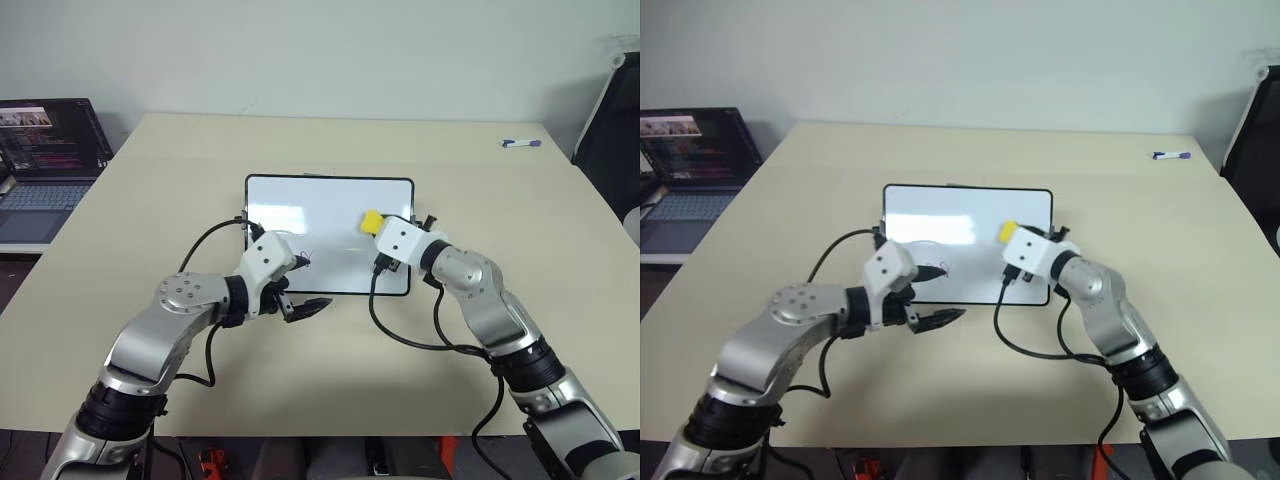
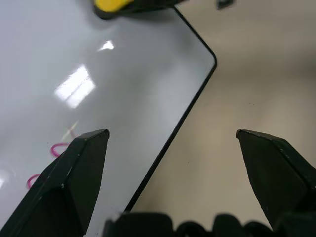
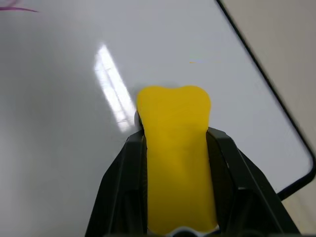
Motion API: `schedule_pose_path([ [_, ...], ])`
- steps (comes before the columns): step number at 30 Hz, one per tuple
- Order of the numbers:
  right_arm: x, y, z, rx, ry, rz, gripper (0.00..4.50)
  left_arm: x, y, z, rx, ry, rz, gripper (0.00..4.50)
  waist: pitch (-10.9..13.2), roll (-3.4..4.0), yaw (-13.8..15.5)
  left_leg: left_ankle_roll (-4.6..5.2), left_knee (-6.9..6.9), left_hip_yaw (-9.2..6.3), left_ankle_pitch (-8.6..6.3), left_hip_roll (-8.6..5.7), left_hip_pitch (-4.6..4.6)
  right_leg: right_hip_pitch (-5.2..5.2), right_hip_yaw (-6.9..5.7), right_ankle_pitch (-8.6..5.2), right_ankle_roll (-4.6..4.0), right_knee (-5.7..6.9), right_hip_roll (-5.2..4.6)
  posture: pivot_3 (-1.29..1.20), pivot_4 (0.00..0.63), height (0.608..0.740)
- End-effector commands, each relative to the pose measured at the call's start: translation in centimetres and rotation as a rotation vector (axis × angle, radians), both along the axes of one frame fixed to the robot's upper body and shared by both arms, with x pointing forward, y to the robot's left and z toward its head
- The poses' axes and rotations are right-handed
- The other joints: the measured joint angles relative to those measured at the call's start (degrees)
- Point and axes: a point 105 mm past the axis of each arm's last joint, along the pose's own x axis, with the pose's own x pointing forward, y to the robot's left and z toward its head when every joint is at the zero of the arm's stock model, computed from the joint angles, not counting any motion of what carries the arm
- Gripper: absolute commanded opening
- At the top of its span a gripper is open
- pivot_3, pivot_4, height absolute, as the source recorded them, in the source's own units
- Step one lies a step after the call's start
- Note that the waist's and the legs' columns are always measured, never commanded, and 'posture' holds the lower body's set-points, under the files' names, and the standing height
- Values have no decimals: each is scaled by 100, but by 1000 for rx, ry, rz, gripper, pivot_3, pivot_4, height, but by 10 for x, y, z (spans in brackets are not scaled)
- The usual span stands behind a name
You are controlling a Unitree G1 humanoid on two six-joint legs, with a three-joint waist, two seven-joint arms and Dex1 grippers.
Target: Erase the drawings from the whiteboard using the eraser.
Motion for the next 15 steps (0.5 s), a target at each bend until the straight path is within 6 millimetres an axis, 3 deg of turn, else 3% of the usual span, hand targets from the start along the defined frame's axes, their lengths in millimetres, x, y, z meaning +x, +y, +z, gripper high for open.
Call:
schedule_pose_path([
  [1,-8,-17,27,230,22,-55,1251,7,38,13,-36,-35,181,4500,7,-1,-1,0,0,-1,0,2,-2,-2,-1,0,0,1,0,0,150,740],
  [4,-31,-16,34,358,116,22,1249,-4,56,7,-7,3,199,4500,17,2,-12,-3,-2,2,-2,5,-11,-12,-1,0,0,0,0,0,150,740],
  [6,-61,-13,29,364,222,143,1249,-16,71,3,25,36,189,4500,17,3,-6,-15,-5,-1,-10,7,-15,-15,-4,-3,-3,-4,0,0,150,740],
  [8,-75,-13,25,350,275,187,1249,-23,76,1,35,53,174,4500,18,4,-2,-26,-7,-4,-25,11,-13,-13,-9,-15,-13,-4,-1,0,150,740],
  [11,-105,-15,3,301,438,278,1249,-38,93,-14,78,132,185,4500,19,4,4,-26,-8,-5,-38,11,-18,-15,-12,-25,-30,-8,-4,0,150,740],
  [15,-109,-19,-11,204,479,285,1249,-41,98,-21,96,148,211,4500,25,0,17,-23,-8,-5,-46,8,-18,-15,-14,-48,-17,-11,-9,0,150,740],
])
